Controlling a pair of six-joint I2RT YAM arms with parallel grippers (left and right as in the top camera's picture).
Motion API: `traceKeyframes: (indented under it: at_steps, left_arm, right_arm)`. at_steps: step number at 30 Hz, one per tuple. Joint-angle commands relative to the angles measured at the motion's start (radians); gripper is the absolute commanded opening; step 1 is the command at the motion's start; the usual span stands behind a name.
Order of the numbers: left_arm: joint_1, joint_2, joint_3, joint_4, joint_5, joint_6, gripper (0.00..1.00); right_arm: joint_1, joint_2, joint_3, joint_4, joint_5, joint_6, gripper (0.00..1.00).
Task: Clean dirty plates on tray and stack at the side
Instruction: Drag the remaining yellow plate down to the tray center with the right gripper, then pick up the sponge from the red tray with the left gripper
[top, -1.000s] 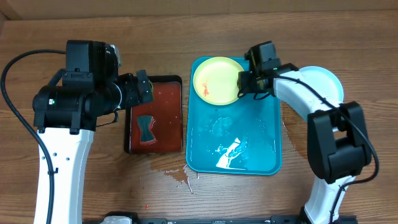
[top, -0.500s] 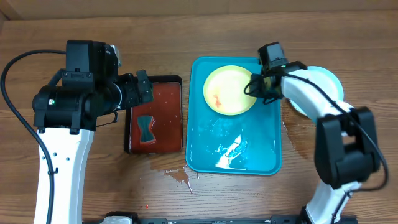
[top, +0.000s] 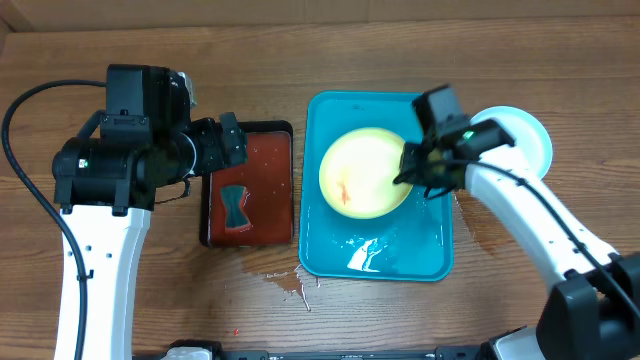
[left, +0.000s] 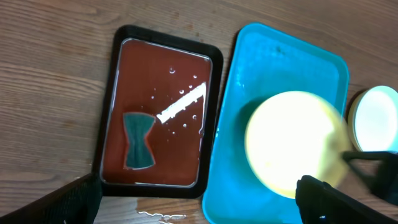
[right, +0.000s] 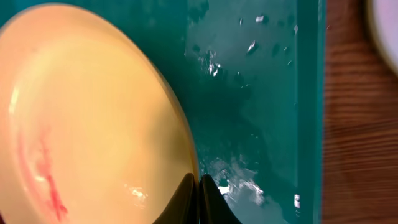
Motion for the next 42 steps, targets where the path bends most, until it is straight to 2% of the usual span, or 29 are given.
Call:
traceKeyframes:
  at_steps: [1, 5, 7, 9, 14, 19, 24, 26, 29, 32, 34, 40, 42]
  left_arm:
    - [-0.002, -0.007, 0.015, -0.008, 0.072, 0.003, 1.0]
    - [-0.003, 0.002, 0.013, -0.019, 0.122, 0.005, 1.0]
    - [-0.003, 0.009, 0.0, -0.025, 0.098, 0.009, 1.0]
    - [-0.003, 0.016, -0.027, -0.034, 0.06, 0.011, 1.0]
    - [-0.005, 0.044, -0.162, -0.021, -0.092, -0.012, 0.85]
    - [-0.027, 0.123, -0.349, 0.097, -0.135, -0.012, 0.78]
    - [-0.037, 0.282, -0.469, 0.236, -0.157, -0.013, 0.68]
    - [-0.037, 0.354, -0.474, 0.27, -0.157, -0.011, 0.58]
    - [-0.037, 0.446, -0.474, 0.322, -0.156, -0.011, 0.34]
    - [-0.037, 0.507, -0.474, 0.358, -0.156, -0.012, 0.2]
    - [-0.037, 0.527, -0.474, 0.369, -0.152, -0.011, 0.04]
    - [-0.037, 0.509, -0.429, 0.309, -0.146, -0.01, 0.04]
    - [-0.037, 0.485, -0.394, 0.269, -0.145, -0.002, 0.04]
  right_arm:
    - [0.007, 0.011, -0.141, 0.094, -0.002, 0.146, 0.04]
    - [0.007, 0.011, -0.272, 0.232, -0.023, 0.176, 0.04]
    - [0.007, 0.011, -0.282, 0.25, -0.041, 0.112, 0.16]
    - [0.007, 0.002, -0.267, 0.246, -0.044, 0.034, 0.2]
    - [0.005, -0.085, -0.216, 0.201, -0.028, -0.044, 0.25]
    - [0.005, -0.182, -0.199, 0.174, -0.002, -0.052, 0.26]
    - [0.005, -0.204, -0.199, 0.143, 0.003, -0.063, 0.26]
    - [0.005, -0.204, -0.2, 0.122, 0.011, -0.063, 0.26]
    - [0.005, -0.204, -0.201, 0.099, 0.044, -0.063, 0.26]
    - [0.005, -0.203, -0.201, 0.09, 0.095, -0.063, 0.27]
    - [0.002, -0.201, -0.201, 0.088, 0.111, -0.062, 0.29]
    - [-0.081, -0.169, -0.201, 0.085, 0.104, -0.01, 0.33]
    - [-0.124, -0.143, -0.201, 0.094, 0.04, -0.023, 0.33]
